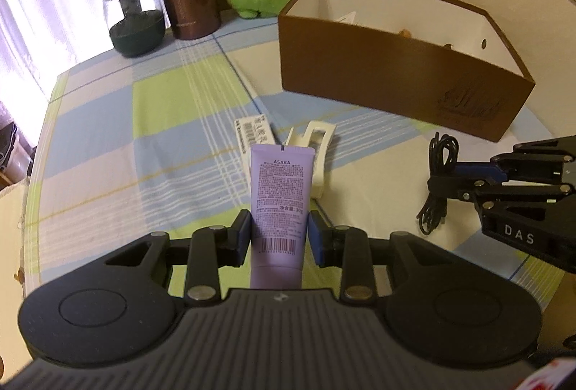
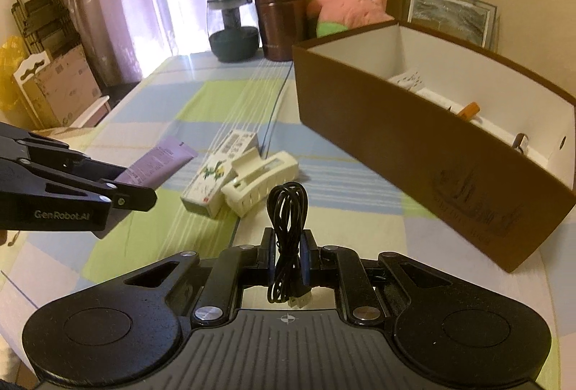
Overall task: Organize rigid objects
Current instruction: 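Lift the black cable and purple tube and carry them toward the brown box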
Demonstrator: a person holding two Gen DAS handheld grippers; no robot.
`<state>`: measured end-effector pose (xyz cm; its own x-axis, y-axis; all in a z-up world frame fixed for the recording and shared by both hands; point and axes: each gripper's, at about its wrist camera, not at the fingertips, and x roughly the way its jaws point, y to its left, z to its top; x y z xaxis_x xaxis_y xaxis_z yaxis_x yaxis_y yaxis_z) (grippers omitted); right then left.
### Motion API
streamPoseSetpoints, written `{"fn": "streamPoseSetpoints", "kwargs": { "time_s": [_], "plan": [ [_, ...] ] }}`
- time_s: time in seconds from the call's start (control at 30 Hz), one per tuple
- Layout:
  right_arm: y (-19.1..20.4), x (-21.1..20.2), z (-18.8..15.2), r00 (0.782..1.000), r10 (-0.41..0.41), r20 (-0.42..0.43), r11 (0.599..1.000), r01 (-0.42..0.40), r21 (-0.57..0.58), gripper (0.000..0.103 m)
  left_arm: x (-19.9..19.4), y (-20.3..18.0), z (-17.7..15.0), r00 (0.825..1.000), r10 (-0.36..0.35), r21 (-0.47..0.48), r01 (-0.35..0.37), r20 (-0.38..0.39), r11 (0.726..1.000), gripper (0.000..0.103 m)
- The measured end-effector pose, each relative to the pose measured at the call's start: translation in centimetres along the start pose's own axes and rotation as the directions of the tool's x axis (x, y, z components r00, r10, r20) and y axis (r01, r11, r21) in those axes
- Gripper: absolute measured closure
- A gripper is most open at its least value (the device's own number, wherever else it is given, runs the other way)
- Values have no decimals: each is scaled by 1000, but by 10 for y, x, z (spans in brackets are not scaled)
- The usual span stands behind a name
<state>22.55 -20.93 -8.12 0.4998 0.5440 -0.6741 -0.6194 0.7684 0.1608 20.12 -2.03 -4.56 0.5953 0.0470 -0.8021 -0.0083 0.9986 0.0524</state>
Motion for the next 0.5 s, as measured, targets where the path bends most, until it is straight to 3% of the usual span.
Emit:
{"fn": "streamPoseSetpoints", "kwargs": {
  "time_s": [0.5],
  "plan": [
    [-16,-23,28,997,-21,72,999,19,28,93,3,-18,48,995,-56,86,49,77,995,74]
  ]
}}
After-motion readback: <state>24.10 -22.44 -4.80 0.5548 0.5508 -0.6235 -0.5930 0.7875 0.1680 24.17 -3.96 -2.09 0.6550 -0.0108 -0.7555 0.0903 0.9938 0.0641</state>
